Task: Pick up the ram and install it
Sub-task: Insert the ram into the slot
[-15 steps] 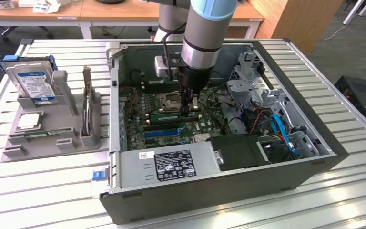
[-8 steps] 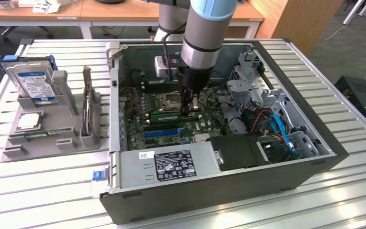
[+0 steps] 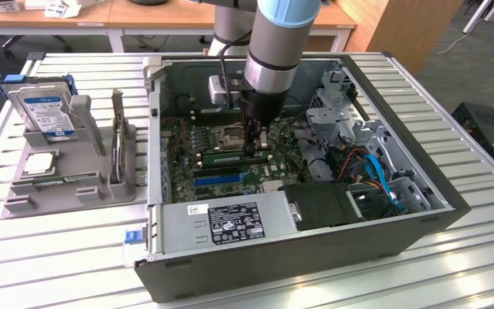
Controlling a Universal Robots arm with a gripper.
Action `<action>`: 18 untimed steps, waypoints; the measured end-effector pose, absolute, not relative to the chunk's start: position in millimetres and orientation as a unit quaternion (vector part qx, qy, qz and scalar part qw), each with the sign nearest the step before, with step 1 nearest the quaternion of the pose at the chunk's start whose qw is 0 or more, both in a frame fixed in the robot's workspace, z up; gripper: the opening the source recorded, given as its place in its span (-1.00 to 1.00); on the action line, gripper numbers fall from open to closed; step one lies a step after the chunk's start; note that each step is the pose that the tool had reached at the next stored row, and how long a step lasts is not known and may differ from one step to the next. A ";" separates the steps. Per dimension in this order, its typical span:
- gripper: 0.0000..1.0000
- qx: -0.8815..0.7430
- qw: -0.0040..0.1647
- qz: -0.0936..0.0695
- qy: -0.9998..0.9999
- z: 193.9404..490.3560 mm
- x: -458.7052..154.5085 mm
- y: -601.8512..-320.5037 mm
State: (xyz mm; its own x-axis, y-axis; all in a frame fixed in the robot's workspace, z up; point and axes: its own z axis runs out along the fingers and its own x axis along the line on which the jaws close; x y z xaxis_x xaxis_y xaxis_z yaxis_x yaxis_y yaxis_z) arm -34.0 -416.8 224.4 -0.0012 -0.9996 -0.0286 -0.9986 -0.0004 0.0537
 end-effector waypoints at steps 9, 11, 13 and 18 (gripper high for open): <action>-0.75 0.707 0.009 -0.029 -0.707 225.1 -33.8 -416.9; -0.75 0.707 0.009 -0.029 -0.707 225.1 -33.8 -416.9; -0.75 0.707 0.009 -0.029 -0.707 225.0 -33.9 -416.9; -0.75 0.707 0.009 -0.029 -0.707 225.0 -34.0 -416.9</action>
